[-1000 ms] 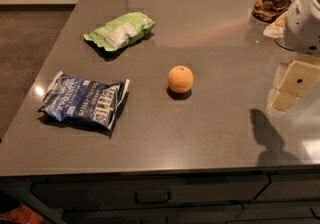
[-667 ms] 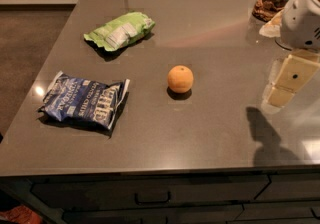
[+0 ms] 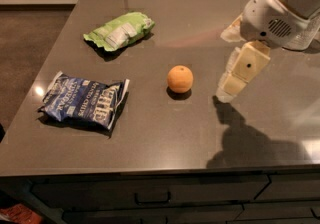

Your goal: Move blue chip bag near orange

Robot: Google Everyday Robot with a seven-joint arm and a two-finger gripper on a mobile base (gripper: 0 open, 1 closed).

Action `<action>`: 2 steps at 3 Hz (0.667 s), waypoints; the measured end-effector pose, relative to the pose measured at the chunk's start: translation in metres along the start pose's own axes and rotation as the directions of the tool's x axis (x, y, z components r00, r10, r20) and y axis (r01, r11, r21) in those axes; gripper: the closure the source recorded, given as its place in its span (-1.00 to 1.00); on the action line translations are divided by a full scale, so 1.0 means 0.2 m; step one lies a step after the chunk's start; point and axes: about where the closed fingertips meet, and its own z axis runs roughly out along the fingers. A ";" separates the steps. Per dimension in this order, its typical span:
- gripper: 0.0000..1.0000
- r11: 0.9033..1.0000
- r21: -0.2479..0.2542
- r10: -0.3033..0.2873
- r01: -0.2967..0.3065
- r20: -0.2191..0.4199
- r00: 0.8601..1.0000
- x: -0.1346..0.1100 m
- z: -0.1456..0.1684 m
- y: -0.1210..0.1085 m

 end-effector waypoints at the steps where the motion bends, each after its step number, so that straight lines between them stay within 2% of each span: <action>1: -1.00 0.999 -0.049 0.022 -0.017 0.105 0.994 -0.19 0.09 0.04; 2: -1.00 0.999 -0.053 0.019 -0.008 0.194 0.981 -0.36 0.15 0.11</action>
Offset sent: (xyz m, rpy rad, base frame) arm -0.0008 0.1308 0.0079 0.3194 -0.0431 0.0271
